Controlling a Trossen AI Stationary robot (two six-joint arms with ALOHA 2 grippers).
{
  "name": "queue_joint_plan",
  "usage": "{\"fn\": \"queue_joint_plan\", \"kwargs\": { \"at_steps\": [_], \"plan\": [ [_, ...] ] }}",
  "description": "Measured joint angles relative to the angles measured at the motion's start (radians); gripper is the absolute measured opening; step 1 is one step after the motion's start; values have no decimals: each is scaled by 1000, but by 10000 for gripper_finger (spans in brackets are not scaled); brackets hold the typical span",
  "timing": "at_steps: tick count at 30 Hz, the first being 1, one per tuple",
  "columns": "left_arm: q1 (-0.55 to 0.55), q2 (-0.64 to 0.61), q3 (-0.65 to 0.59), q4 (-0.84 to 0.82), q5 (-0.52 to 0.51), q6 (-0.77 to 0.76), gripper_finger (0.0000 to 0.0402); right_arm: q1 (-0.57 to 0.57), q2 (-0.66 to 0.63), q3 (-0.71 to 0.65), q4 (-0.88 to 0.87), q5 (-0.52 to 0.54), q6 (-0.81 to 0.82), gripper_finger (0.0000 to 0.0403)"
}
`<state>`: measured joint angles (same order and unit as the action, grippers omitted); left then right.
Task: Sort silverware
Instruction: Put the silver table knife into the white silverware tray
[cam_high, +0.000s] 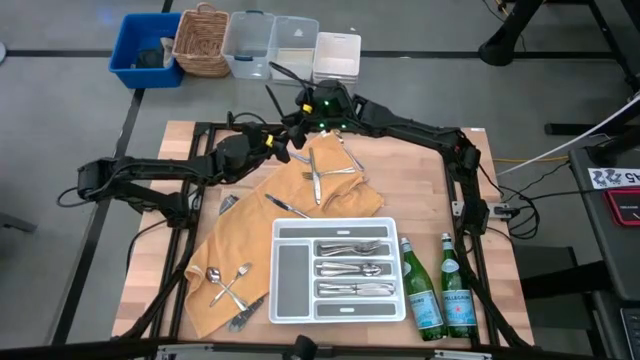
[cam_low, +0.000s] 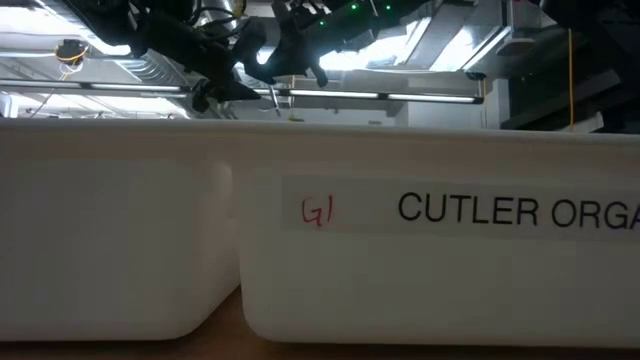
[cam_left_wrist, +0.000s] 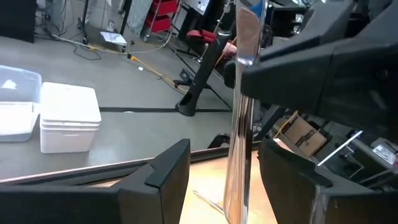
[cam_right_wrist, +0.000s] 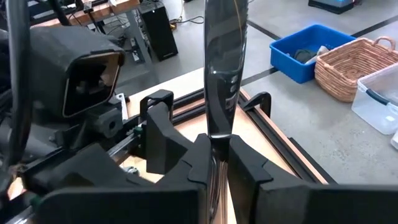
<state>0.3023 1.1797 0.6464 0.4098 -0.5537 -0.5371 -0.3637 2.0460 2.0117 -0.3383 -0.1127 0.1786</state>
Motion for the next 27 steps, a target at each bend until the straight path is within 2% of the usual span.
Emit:
{"fn": "queue_joint_plan", "kwargs": {
  "at_steps": [16, 27],
  "plan": [
    [0, 0, 0, -1, 0, 65, 178, 0, 0, 0, -15, -12, -13, 33],
    [5, 0, 0, 0, 28, 99, 178, 4, 0, 0, -24, -127, -57, 33]
  ]
}}
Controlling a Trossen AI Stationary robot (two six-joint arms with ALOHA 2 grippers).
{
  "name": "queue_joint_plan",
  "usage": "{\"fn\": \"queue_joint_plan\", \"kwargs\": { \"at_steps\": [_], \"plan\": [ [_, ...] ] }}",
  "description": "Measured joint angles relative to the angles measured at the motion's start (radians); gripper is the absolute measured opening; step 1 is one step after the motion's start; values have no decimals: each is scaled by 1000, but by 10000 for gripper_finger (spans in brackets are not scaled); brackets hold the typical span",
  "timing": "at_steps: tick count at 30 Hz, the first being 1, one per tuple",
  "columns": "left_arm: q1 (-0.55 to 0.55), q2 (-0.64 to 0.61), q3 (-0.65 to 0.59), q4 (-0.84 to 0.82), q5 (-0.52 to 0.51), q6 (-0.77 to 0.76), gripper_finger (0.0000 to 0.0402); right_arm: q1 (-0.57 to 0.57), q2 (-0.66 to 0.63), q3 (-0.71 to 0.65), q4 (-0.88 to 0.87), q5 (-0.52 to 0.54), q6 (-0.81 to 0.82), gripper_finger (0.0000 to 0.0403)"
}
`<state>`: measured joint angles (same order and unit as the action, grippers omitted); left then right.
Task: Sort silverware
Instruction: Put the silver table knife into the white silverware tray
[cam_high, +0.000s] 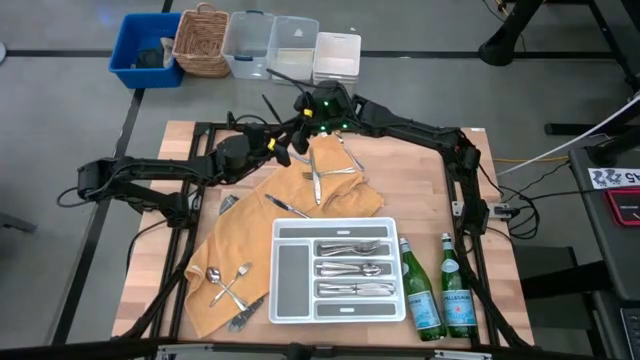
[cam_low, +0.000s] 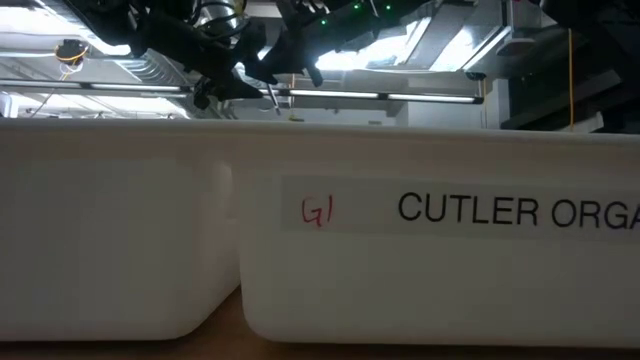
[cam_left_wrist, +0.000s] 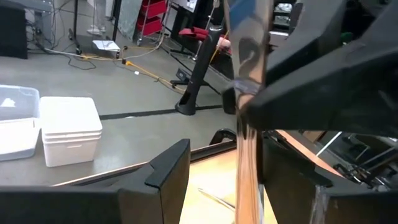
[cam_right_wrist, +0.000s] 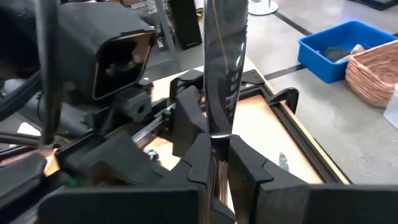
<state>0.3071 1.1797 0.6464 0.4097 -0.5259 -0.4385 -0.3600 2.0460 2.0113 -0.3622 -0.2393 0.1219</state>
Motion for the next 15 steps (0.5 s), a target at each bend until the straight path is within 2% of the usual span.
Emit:
{"fn": "queue_joint_plan", "kwargs": {
  "at_steps": [6, 15],
  "plan": [
    [12, 0, 0, 0, 4, -2, 164, 6, 0, 0, 3, 15, -3, 33],
    [11, -1, 0, 1, 6, 6, 51, 6, 0, 0, 3, 27, -2, 33]
  ]
}}
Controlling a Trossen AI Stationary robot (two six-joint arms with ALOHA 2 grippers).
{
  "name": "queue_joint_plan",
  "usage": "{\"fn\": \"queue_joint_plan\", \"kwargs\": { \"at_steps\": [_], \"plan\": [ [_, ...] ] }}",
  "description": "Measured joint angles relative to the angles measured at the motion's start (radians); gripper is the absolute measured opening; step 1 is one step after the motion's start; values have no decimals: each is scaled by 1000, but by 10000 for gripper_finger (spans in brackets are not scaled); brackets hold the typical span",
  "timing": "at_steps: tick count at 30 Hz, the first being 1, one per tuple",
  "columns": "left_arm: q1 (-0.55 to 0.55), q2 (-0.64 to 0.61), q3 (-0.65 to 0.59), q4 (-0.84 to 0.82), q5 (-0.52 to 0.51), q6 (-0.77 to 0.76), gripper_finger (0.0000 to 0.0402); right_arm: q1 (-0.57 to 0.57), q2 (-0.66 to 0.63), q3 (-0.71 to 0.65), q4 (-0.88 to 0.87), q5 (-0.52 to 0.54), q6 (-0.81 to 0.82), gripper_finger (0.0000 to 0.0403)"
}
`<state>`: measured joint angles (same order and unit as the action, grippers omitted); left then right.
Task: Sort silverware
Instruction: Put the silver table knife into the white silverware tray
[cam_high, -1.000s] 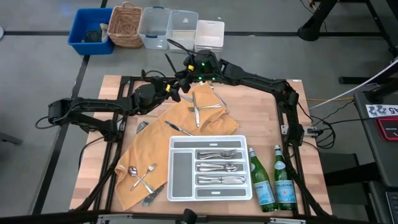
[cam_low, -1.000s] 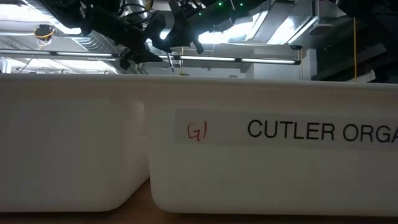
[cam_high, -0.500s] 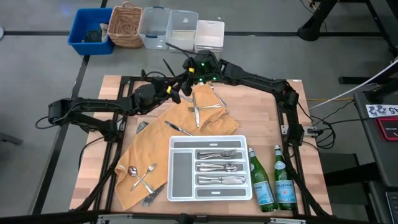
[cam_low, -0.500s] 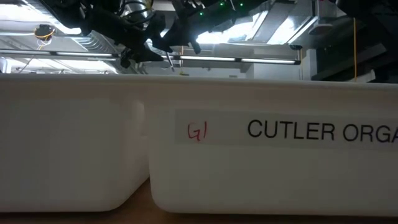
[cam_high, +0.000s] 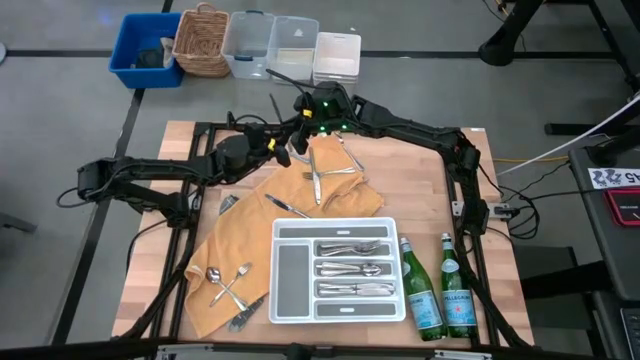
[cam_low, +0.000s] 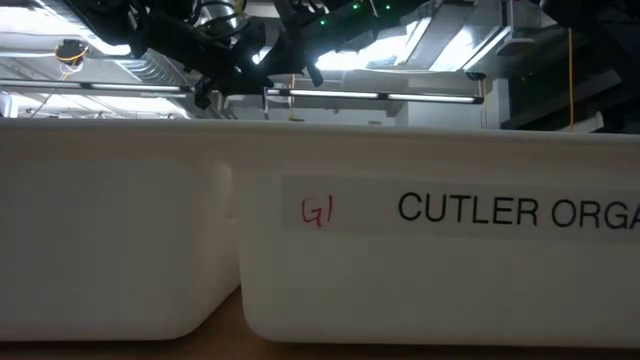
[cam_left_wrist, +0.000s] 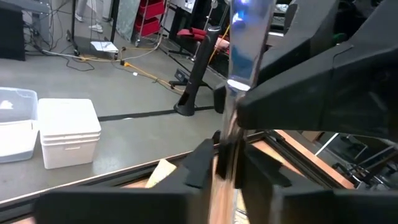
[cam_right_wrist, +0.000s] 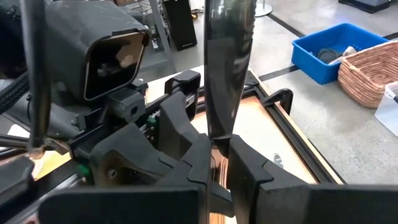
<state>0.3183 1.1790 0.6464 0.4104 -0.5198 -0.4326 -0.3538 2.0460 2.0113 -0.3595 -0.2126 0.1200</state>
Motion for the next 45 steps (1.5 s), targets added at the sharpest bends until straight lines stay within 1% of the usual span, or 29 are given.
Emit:
{"fn": "queue_joint_plan", "kwargs": {
  "at_steps": [2, 3, 9, 11, 14, 19, 22, 24, 27, 33, 37, 41, 43, 45],
  "plan": [
    [0, 0, 0, 0, 0, 3, 23, 0, 0, 0, -1, 4, 3, 33],
    [-1, 0, 0, -1, -1, 3, 15, 0, 0, -1, -1, 10, 3, 33],
    [-7, 0, 0, -1, -7, 0, 9, 1, 0, -1, -2, 28, 3, 33],
    [-11, 0, 0, -2, -9, 0, 9, 1, 0, -1, -3, 29, 4, 39],
    [-11, 0, 0, -2, -10, 1, 9, 1, 0, -1, -3, 33, 4, 61],
    [-10, 0, 0, -10, -14, 0, 7, 1, 0, 0, 0, 33, 4, 112],
    [-11, 0, 0, -10, 14, 3, 7, 1, 0, 0, -3, 33, 4, 139],
    [-11, 0, 0, -9, 40, 3, 7, -1, -6, 0, -17, 33, 4, 149],
    [-11, 0, 0, -9, 88, 4, 7, -8, -32, -1, -78, 36, -6, 154],
    [-13, 0, 0, -10, 179, 2, 7, -35, -134, 0, -307, 48, -68, 155],
    [-22, 0, 0, -10, 307, 24, 7, -35, -215, 0, -449, 78, -92, 155],
    [-61, 0, 0, -7, 455, 47, 7, -31, -286, 0, -597, 116, -102, 155],
    [-93, 0, 0, -6, 479, 43, 7, -32, -318, 0, -661, 116, -94, 156],
    [-135, 1, 0, -6, 481, 43, 7, -32, -349, 0, -725, 117, -69, 156]
  ]
}}
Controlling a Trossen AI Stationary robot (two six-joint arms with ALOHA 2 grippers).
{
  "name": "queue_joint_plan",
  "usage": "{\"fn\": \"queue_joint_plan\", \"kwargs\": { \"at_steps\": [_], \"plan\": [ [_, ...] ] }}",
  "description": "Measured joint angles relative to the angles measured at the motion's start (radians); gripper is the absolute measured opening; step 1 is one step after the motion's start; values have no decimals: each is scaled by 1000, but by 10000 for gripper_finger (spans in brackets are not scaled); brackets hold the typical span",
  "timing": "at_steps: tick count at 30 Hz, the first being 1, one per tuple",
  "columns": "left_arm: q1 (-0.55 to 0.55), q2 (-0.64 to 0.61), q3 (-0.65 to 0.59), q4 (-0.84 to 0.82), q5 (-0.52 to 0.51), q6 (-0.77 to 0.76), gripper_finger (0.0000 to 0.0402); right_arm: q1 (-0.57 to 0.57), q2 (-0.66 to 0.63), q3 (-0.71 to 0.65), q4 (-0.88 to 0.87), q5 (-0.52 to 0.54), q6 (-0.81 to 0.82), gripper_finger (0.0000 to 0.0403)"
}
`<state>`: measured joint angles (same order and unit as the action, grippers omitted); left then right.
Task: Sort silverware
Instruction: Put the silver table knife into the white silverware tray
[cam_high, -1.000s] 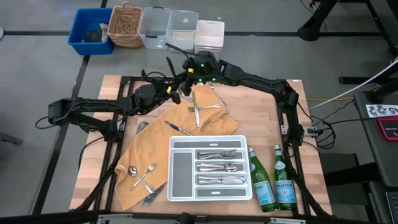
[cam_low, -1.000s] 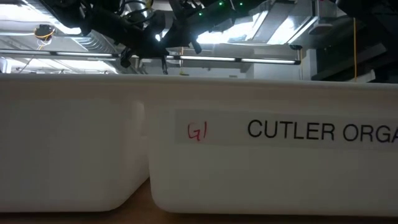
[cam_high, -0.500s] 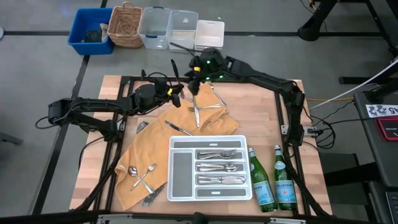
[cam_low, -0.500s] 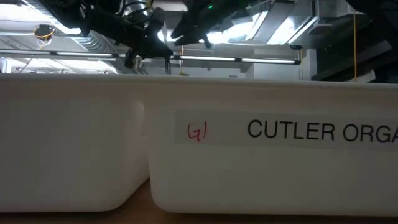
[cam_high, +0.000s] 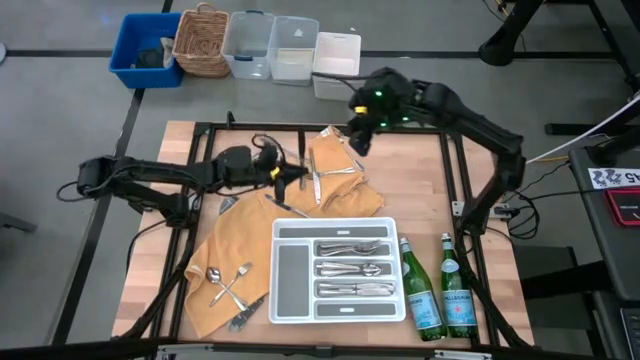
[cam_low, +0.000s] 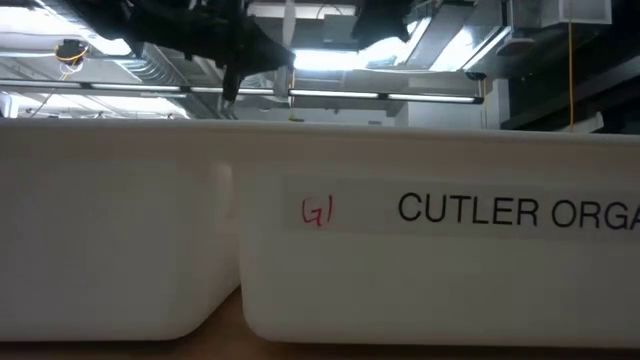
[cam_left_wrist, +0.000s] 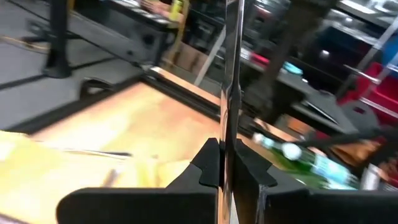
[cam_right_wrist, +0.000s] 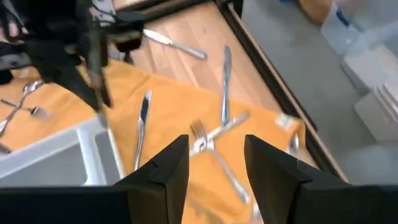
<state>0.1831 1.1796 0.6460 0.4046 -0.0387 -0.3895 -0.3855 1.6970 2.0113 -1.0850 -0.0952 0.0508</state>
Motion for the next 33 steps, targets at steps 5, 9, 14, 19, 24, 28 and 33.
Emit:
{"fn": "queue_joint_plan", "kwargs": {
  "at_steps": [5, 9, 14, 19, 24, 28, 33],
  "plan": [
    [-128, 56, 1, 103, 2, -1, 7, 0, -60, 0, -97, -1, 31, 156],
    [-228, 164, 55, 170, 3, 3, 7, 0, -91, 0, -156, -8, 34, 156],
    [-336, 346, 191, 148, 9, 4, 8, 0, -101, 0, -267, -91, 35, 156],
    [-421, 505, 350, 33, 66, 4, 12, 0, -102, -7, -395, -125, 34, 156],
    [-488, 617, 483, -159, 83, 52, 8, 0, -102, -27, -446, -114, 34, 156],
    [-518, 677, 529, -186, 84, 57, 15, 0, -102, -48, -437, -107, 34, 156],
    [-537, 732, 538, -190, 83, 56, 11, 0, -102, -77, -428, -98, 33, 156]
  ]
}}
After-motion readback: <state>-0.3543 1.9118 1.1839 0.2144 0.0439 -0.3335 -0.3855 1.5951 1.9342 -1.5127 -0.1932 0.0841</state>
